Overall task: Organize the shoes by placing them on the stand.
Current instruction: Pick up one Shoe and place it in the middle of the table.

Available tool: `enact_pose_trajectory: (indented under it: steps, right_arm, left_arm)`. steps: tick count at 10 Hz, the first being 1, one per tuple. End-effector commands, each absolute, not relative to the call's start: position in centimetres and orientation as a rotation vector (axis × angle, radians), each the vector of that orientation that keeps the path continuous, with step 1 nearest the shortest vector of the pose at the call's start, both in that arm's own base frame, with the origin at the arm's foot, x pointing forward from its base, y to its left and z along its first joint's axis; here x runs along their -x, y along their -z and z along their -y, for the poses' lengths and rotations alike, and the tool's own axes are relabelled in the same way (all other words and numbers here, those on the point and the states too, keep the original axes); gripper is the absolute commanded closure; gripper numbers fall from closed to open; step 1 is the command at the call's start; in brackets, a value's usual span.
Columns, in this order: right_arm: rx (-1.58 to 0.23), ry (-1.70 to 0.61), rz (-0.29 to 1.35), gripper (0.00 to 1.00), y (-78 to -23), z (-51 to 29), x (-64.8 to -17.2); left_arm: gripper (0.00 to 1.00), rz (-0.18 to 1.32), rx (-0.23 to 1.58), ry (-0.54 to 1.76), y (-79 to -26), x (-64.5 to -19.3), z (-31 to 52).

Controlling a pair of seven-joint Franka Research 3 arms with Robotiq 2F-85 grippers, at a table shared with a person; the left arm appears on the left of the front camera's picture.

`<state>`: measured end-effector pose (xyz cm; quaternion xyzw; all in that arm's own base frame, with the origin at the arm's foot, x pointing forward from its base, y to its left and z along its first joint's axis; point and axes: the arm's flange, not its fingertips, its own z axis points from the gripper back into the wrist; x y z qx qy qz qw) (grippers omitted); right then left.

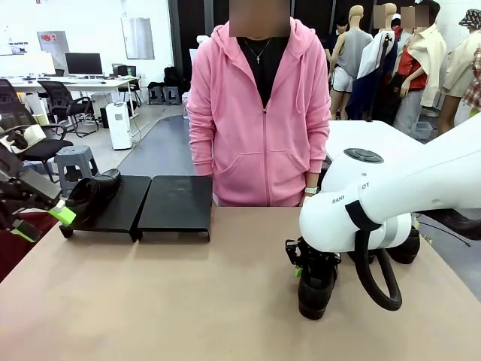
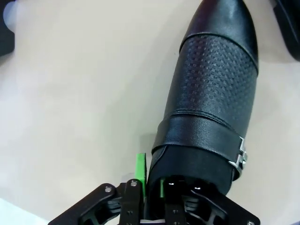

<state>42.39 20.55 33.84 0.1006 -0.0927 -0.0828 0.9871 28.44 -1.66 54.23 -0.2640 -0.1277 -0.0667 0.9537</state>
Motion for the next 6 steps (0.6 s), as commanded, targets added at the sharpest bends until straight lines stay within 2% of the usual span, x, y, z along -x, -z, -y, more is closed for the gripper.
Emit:
enact_pose_trajectory:
  steps: [1, 4, 5, 6]
  right_arm:
    - [-0.205, 0.206, 0.22, 1.0, -34.6, -20.3, -41.6]
    - [-0.237, 0.177, 0.258, 1.0, -38.4, -18.7, -39.2]
    - [-0.278, 0.138, 0.222, 1.0, -40.9, -18.2, -37.1]
    - [-0.28, 0.188, 0.257, 1.0, -42.9, -18.2, -33.8]
  left_arm:
    - [0.0, 0.26, 0.543, 0.148, -54.2, -28.4, 1.3]
    - [0.0, 0.26, 0.543, 0.148, -54.2, -28.4, 1.3]
    - [0.0, 0.26, 0.543, 0.148, -54.2, -28.4, 1.3]
    - [0.0, 0.26, 0.543, 0.148, -54.2, -28.4, 1.3]
